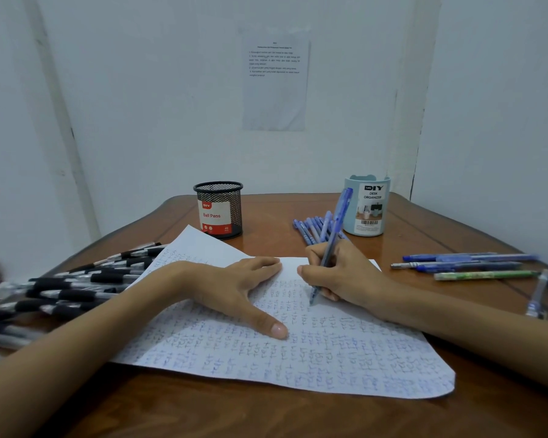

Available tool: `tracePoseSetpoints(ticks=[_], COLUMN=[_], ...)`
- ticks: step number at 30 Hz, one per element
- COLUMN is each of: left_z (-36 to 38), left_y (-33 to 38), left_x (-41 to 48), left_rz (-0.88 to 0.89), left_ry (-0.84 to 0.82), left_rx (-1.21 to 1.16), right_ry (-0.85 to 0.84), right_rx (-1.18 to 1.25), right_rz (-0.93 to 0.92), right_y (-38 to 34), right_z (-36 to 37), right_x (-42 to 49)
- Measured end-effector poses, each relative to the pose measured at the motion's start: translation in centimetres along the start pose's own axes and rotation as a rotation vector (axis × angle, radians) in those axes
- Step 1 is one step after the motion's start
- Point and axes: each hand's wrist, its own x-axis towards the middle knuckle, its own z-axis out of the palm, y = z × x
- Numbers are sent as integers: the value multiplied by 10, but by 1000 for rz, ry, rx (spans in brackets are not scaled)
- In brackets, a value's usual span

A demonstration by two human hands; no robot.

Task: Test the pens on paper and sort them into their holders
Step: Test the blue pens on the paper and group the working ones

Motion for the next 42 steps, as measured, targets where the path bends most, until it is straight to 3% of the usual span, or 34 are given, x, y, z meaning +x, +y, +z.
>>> tracePoseSetpoints(ticks=[18,24,29,34,42], left_z=[-1,-1,-1,0,0], left_y=[-2,-4,-3,-2,-1], left_x=[0,1,1,0,-1], left_rz=[19,19,19,7,14], left_ry=[-2,4,-3,-2,5], left_rx=[-6,-9,-9,-2,-2], right_ry=[30,152,262,248,264], right_rx=[4,291,361,434,261], right_rz=[-42,184,215,283,291], right_y=[-7,-14,-15,-11,-10], right_z=[1,-12,-20,-25,-28], right_x=[-5,-6,-4,3,2])
